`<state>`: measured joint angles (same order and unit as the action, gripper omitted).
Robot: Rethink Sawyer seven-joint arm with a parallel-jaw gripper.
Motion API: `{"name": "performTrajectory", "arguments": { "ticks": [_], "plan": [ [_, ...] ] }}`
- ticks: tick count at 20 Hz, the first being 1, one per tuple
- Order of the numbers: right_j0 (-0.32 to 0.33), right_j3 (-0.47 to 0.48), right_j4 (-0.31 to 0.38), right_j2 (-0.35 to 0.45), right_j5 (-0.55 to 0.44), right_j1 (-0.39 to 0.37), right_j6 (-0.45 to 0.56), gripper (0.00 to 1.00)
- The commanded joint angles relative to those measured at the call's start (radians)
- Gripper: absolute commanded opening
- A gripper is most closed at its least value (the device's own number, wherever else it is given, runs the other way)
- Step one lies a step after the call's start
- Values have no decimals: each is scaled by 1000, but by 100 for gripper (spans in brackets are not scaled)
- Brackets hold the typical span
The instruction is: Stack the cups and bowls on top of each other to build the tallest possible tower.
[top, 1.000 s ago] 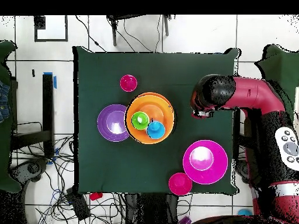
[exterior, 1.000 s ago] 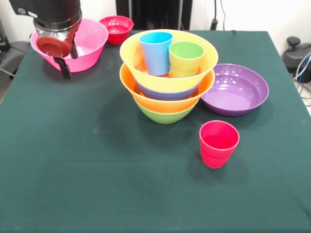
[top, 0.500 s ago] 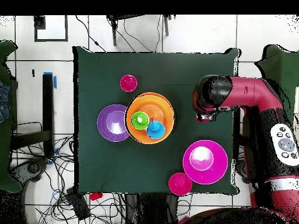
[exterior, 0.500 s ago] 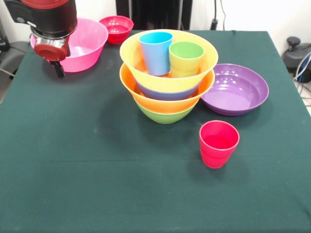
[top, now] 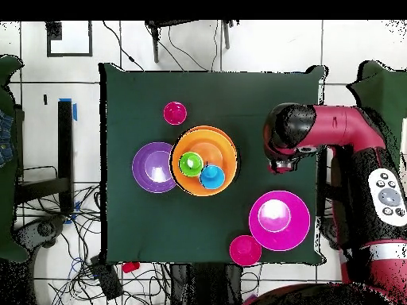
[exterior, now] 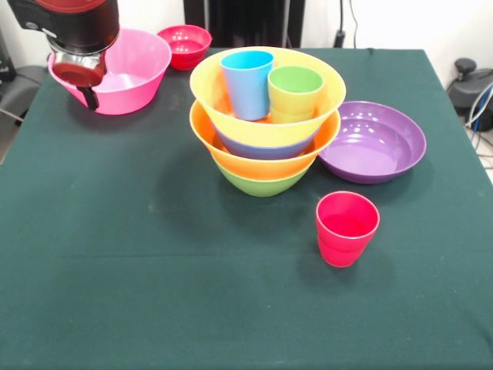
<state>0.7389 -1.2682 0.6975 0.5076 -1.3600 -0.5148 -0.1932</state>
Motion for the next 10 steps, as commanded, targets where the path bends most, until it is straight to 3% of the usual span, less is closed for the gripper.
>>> {"name": "performTrajectory", "arguments": {
  "ticks": [1, 10],
  "plan": [
    [8, -30, 73, 12, -29, 22, 228, 100],
    [67, -40, 90, 30, 57, 79, 266, 100]
  ]
}}
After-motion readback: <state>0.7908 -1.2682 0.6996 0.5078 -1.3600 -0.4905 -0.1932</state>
